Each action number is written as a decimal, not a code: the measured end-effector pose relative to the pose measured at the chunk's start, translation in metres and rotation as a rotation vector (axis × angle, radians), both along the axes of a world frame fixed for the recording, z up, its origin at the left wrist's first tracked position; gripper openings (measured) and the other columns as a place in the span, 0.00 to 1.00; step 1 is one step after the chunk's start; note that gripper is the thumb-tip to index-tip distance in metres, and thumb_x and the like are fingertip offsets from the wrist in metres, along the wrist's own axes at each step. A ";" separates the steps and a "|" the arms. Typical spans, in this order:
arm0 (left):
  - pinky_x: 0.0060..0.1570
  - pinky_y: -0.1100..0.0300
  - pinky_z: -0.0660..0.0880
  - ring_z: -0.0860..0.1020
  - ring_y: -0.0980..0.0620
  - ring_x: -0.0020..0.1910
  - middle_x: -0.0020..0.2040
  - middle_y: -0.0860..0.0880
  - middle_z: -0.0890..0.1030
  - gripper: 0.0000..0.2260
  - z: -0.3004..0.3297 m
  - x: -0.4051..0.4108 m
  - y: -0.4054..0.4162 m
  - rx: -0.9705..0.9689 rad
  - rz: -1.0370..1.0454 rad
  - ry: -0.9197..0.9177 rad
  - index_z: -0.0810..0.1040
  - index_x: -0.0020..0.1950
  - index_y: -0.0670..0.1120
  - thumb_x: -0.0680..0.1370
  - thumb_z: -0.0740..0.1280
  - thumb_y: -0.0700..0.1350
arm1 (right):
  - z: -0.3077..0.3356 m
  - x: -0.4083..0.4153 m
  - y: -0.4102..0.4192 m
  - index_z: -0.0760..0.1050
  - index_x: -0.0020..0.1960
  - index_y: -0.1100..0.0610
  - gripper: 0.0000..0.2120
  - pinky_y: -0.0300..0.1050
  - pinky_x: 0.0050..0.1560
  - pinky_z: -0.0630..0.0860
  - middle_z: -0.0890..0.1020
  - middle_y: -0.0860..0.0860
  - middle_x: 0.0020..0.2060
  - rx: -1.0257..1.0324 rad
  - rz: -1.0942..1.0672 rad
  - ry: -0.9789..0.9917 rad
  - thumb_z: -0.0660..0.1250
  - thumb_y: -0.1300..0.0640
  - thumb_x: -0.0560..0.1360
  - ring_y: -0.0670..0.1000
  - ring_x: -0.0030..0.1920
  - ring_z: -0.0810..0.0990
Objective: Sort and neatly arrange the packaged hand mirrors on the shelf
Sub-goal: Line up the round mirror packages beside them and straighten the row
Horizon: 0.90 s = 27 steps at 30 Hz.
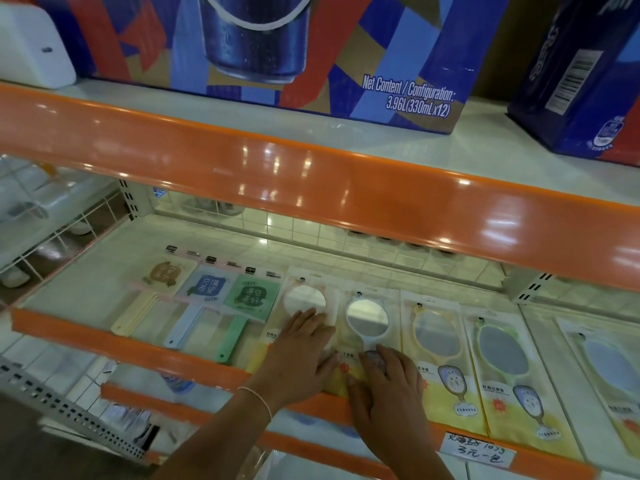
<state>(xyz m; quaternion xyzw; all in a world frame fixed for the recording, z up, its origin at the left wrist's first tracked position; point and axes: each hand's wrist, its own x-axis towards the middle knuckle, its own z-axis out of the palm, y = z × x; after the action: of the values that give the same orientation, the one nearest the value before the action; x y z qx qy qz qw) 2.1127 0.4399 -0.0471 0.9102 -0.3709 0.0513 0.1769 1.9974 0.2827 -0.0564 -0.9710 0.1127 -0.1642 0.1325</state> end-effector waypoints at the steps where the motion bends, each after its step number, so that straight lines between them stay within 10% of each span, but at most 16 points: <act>1: 0.76 0.51 0.51 0.58 0.47 0.76 0.74 0.46 0.66 0.26 0.000 0.000 0.002 -0.002 0.012 0.008 0.71 0.69 0.48 0.78 0.54 0.61 | 0.000 0.000 0.000 0.79 0.59 0.51 0.22 0.58 0.61 0.71 0.78 0.53 0.61 -0.001 0.007 0.002 0.58 0.40 0.74 0.58 0.63 0.72; 11: 0.75 0.56 0.46 0.54 0.50 0.76 0.76 0.49 0.63 0.23 0.013 0.002 0.011 -0.039 0.077 0.139 0.69 0.72 0.52 0.79 0.55 0.60 | 0.003 -0.001 -0.002 0.79 0.59 0.49 0.22 0.58 0.61 0.71 0.78 0.52 0.60 0.025 0.030 0.035 0.57 0.39 0.74 0.58 0.65 0.71; 19: 0.73 0.40 0.49 0.52 0.38 0.76 0.77 0.42 0.57 0.33 0.036 0.118 0.110 0.143 0.749 0.097 0.61 0.75 0.49 0.77 0.48 0.66 | 0.008 -0.001 -0.001 0.79 0.60 0.50 0.25 0.60 0.63 0.70 0.78 0.53 0.61 -0.025 0.042 0.082 0.54 0.38 0.74 0.59 0.65 0.71; 27: 0.66 0.31 0.56 0.62 0.30 0.67 0.68 0.38 0.66 0.38 0.026 0.141 0.158 0.304 0.935 0.215 0.65 0.71 0.50 0.71 0.49 0.74 | 0.005 0.002 0.001 0.80 0.58 0.51 0.29 0.62 0.62 0.72 0.80 0.54 0.58 -0.008 0.035 0.069 0.50 0.35 0.76 0.60 0.63 0.73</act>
<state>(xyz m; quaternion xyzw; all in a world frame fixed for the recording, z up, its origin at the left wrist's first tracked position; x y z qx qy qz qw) 2.2537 0.5974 -0.0213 0.9946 0.0938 -0.0234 0.0378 1.9990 0.2835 -0.0514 -0.9784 0.0996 -0.1286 0.1277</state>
